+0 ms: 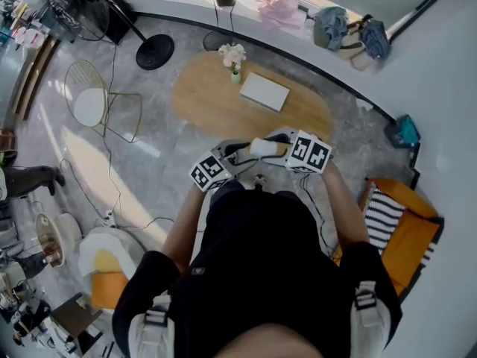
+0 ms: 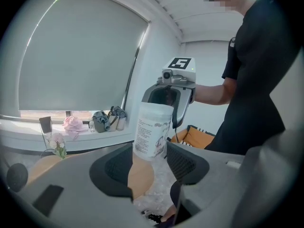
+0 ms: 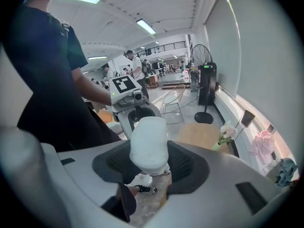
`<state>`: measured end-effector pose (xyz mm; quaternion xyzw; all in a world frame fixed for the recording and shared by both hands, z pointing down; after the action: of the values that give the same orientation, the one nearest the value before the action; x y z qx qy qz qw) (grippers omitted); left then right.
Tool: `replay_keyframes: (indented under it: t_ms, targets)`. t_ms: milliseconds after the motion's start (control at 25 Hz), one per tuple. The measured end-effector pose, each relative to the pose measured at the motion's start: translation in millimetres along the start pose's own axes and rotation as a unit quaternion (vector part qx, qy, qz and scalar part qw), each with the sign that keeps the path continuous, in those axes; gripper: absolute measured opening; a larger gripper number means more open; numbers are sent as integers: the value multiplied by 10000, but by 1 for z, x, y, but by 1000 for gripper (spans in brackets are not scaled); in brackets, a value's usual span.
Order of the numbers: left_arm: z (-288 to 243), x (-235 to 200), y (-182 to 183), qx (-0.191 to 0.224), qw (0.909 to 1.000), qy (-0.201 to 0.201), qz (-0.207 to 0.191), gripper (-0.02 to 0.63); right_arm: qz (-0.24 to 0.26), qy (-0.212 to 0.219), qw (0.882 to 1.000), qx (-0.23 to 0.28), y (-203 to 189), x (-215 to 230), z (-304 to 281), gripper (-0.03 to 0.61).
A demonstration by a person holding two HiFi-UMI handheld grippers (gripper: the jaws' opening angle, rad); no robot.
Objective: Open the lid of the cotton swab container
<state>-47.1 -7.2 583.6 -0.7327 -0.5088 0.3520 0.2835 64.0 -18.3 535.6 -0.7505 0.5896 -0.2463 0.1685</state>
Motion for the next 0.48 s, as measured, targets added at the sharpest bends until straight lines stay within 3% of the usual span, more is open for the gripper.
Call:
replay_keyframes:
  t_ms: [320,480]
  targets:
    - [0,7,11,49,10000,-21,-78,235,404,211,9989,-85,24,-13,9,210]
    - [2,12,22,155,9996,-49,-212,241,615,265,9977,111,31,-15,10,209]
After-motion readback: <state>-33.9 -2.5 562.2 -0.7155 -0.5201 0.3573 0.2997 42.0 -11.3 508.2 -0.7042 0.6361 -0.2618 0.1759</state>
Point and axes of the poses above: the fingertips, and each gripper's own axes: z backward along the fingers, x to its right, y out of its top, the point moved 6 cm from there along z, backward along the fingers, and after that the axes turned 14 degrees about -x, right-handed, at the moved point
